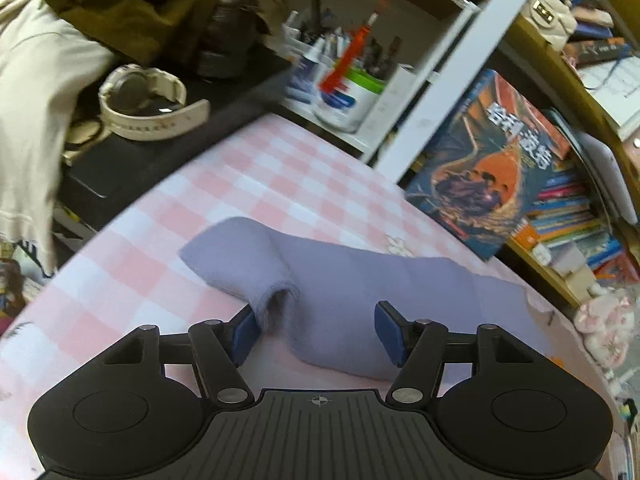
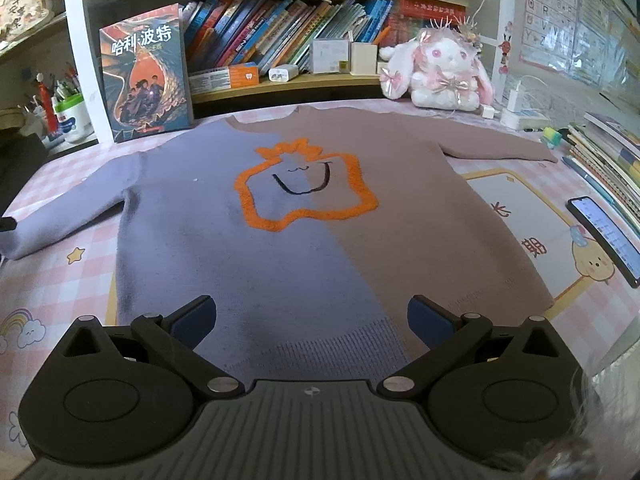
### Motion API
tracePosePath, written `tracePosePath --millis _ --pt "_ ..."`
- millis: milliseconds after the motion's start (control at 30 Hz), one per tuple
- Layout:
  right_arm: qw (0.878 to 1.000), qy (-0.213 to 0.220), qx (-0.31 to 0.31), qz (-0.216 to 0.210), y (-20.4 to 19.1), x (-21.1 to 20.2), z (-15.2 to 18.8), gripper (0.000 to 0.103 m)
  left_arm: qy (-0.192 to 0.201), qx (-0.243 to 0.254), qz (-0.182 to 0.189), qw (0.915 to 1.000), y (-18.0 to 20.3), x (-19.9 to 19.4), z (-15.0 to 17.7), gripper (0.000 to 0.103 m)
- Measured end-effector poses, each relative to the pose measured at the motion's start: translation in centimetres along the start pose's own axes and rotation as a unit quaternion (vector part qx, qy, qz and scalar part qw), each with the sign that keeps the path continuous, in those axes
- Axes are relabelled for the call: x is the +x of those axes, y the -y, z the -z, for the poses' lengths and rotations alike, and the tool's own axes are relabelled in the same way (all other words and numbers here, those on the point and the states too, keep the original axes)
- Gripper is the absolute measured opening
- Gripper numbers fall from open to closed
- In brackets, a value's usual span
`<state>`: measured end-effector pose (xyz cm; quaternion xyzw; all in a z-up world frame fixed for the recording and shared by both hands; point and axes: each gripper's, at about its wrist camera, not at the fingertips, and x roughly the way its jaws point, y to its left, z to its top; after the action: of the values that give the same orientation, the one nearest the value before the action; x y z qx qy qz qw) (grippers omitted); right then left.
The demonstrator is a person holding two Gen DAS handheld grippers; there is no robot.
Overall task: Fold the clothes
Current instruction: 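Grasp the lavender sleeve cuff with the left gripper and lift it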
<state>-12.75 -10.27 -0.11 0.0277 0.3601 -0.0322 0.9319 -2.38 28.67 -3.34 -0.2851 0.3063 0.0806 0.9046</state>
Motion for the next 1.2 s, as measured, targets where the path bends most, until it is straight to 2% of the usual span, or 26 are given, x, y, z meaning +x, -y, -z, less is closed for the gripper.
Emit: tracePosePath --millis 267,400,533,667,767,833,967,1067,1133,1200 --pt "1.000 -0.002 0.003 0.002 0.1 0.3 -0.1 0.103 -0.017 -0.016 0.025 0.9994 0.4 0.3 0.3 0.063" --pt "1.000 -0.002 0.003 0.002 0.1 0.4 -0.2 0.103 -0.010 -0.012 0.011 0.9998 0.3 0.5 0.3 0.062" --pt "1.000 -0.001 -0.001 0.001 0.1 0.3 -0.1 0.103 0.010 -0.053 -0.014 0.9984 -1.7 0.2 -0.8 0.061" --pt "1.000 -0.002 0.005 0.005 0.5 0.3 -0.2 0.103 0.021 -0.110 -0.010 0.9937 -3.7 -0.1 -1.5 0.061" --pt "1.000 -0.004 0.005 0.006 0.6 0.4 -0.3 0.103 0.024 -0.130 -0.005 0.9912 -4.1 -0.1 -1.6 0.060" --pt "1.000 -0.004 0.001 0.003 0.4 0.5 -0.3 0.103 0.024 -0.136 -0.010 0.9903 -4.2 0.0 -1.6 0.047" --pt "1.000 -0.003 -0.004 0.003 0.4 0.6 -0.5 0.103 0.030 -0.147 -0.015 0.9886 -4.5 0.2 -1.5 0.038" --pt "1.000 -0.005 -0.002 0.007 0.7 0.7 -0.5 0.103 0.033 -0.153 -0.022 0.9874 -4.7 0.4 -1.5 0.025" --pt "1.000 -0.006 -0.001 0.009 1.0 0.8 -0.5 0.103 0.031 -0.156 -0.028 0.9868 -4.8 0.6 -1.4 0.007" --pt "1.000 -0.007 0.000 0.010 1.4 0.8 -0.5 0.103 0.030 -0.155 -0.034 0.9869 -4.8 0.9 -1.4 0.004"
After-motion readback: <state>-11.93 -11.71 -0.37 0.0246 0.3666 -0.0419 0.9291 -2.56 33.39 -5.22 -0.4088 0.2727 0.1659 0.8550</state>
